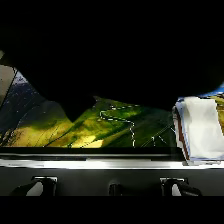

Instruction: Fold the shirts.

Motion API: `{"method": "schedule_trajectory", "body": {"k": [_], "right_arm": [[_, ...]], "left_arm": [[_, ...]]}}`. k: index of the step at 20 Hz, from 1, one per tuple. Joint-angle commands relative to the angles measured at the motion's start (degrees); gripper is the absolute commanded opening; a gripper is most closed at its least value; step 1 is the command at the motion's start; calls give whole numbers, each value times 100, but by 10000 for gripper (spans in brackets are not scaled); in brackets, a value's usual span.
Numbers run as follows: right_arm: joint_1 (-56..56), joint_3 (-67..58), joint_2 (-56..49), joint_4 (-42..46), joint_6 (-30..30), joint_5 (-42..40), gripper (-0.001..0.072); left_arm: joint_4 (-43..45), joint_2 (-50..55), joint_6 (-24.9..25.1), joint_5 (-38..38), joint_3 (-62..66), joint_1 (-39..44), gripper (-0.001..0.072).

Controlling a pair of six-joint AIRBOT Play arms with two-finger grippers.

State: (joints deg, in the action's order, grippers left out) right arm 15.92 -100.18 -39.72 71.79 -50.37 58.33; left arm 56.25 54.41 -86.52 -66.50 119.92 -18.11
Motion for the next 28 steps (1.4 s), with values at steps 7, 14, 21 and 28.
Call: {"method": "schedule_trajectory", "body": {"k": [7, 14, 21, 28], "right_arm": [[-7, -282, 243, 719, -544, 1185, 41], [-17, 570, -3038, -562, -402, 2052, 40], [-55, 627, -6299, -3768, -409, 857, 42], [-415, 527, -6625, -3169, -402, 852, 331]], "left_arm": [[695, -678, -223, -483, -437, 9, 26], [699, 1582, 590, -1458, -2240, 11, 27], [-44, 4249, 1019, -597, -3032, 140, 29], [-422, 4892, 894, -828, -2970, 389, 328]]}}
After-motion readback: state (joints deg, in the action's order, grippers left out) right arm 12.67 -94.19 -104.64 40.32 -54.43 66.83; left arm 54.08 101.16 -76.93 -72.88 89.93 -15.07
